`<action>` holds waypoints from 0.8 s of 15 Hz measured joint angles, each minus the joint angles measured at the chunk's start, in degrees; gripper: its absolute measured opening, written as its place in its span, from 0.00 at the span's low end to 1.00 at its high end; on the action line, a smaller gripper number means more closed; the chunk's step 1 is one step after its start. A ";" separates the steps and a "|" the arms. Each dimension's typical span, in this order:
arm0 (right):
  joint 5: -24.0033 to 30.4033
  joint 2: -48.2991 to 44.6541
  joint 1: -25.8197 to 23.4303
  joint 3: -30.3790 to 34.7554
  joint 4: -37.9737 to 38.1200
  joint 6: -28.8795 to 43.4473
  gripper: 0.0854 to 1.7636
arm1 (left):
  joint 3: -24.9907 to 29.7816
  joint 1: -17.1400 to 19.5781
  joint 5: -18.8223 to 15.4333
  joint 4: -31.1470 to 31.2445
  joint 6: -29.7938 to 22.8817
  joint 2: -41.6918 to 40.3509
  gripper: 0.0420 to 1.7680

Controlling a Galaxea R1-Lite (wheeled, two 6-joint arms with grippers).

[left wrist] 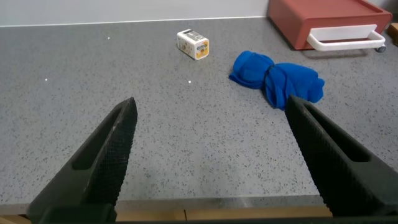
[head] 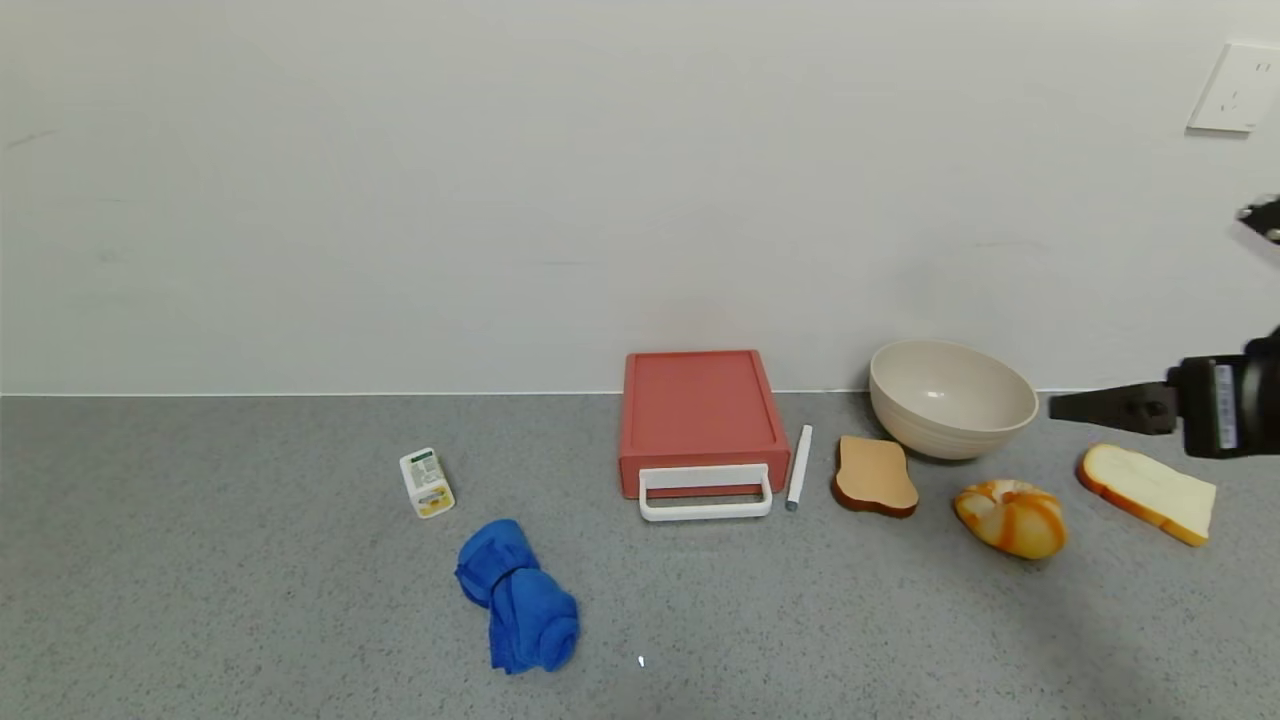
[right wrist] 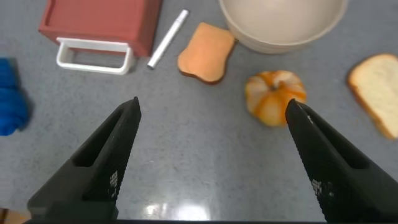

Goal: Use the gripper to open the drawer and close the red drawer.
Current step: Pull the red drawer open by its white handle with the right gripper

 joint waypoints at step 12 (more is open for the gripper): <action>-2.58 28.34 17.98 -22.30 7.08 9.98 0.97 | 0.00 0.00 0.00 0.00 0.00 0.00 0.97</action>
